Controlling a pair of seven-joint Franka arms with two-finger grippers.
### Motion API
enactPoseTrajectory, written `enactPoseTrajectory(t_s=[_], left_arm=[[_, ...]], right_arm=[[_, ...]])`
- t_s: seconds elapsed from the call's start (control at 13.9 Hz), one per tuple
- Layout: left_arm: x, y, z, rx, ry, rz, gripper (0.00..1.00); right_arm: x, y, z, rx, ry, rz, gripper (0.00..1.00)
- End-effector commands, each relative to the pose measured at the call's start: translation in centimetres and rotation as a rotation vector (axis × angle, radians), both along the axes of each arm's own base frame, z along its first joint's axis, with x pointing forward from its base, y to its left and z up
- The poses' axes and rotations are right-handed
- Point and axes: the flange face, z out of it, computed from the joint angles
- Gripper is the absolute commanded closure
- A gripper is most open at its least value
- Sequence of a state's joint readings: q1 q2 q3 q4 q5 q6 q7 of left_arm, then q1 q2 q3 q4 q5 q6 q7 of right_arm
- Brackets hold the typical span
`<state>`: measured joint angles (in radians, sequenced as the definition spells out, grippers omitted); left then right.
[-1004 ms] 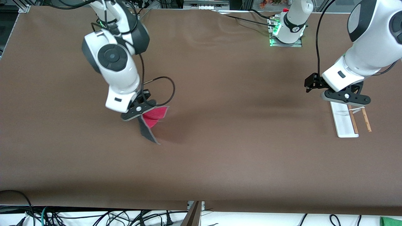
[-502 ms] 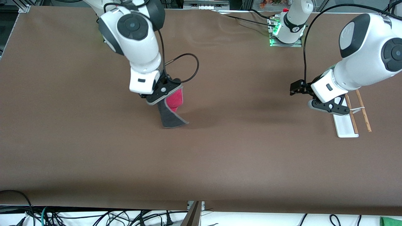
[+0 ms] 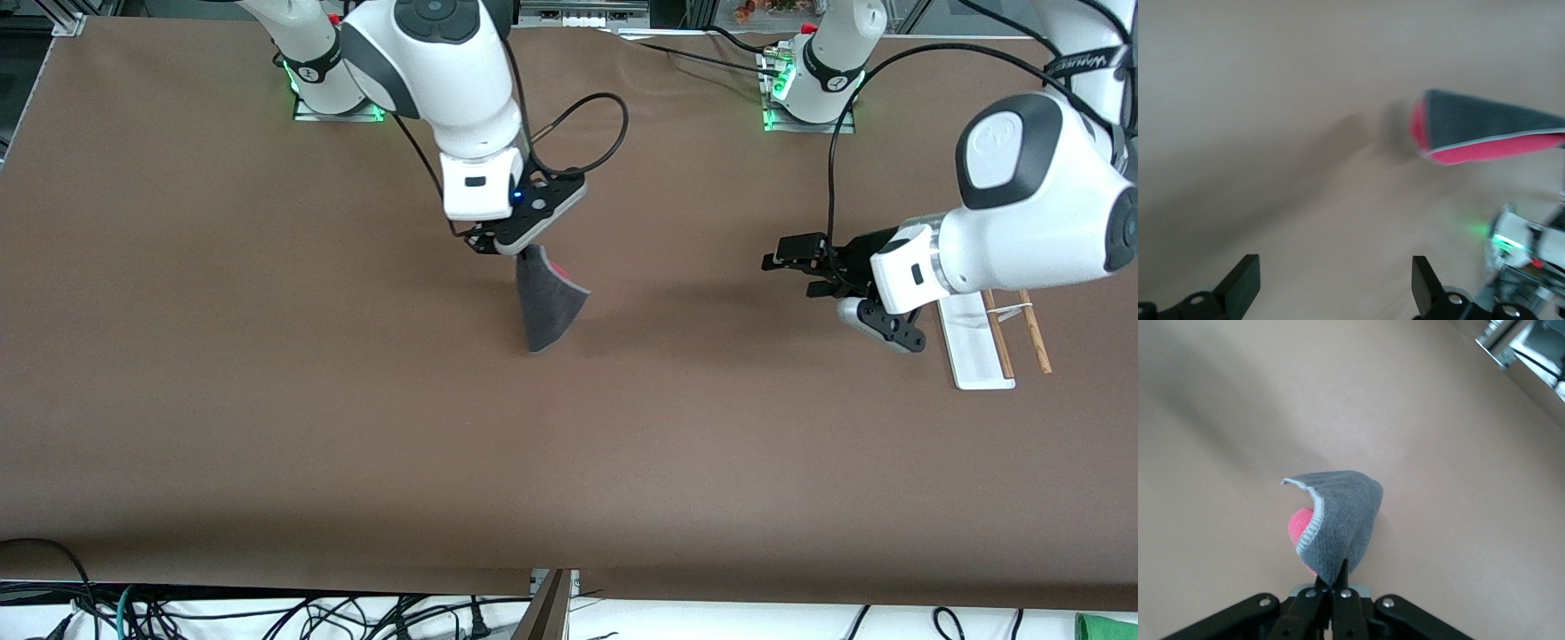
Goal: Pass towel and hang on rack
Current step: 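Lift the towel with the right gripper while the left gripper approaches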
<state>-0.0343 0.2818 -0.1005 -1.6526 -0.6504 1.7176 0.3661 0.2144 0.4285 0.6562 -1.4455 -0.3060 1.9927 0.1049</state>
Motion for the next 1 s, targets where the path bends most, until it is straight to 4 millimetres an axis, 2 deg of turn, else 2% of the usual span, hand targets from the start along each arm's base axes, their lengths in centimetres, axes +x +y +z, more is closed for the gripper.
enactPoseTrajectory(t_s=[0.0,0.22,0.43,0.72,0.86,0.93], left_arm=[[1.5,0.1,-1.6,-0.126,-0.099,-0.101,0.0],[1.4,-1.0,-2.6,-0.194,-0.227,-0.253,0.0],[0.1,-2.9,-3.9,-0.316,-0.352,-0.424,0.0],[-2.7,-4.2,-8.6,-0.478,-0.471,-0.529,0.0],[-4.0,-5.6,-8.8,-0.488,-0.532,-0.554,0.0],[-4.5,-6.2,-7.8,-0.464,-0.578,-0.567,0.0]], right_arm=[[-1.8,3.9,1.5,0.058,0.0,0.037,1.0],[-3.3,6.7,1.4,0.092,0.017,0.015,1.0],[-4.0,9.2,1.4,0.125,0.024,0.023,1.0],[-4.2,10.2,1.3,0.15,0.024,0.001,1.0],[-4.4,10.7,1.2,0.164,0.019,0.007,1.0],[-4.3,10.8,1.1,0.173,0.015,0.008,1.0]])
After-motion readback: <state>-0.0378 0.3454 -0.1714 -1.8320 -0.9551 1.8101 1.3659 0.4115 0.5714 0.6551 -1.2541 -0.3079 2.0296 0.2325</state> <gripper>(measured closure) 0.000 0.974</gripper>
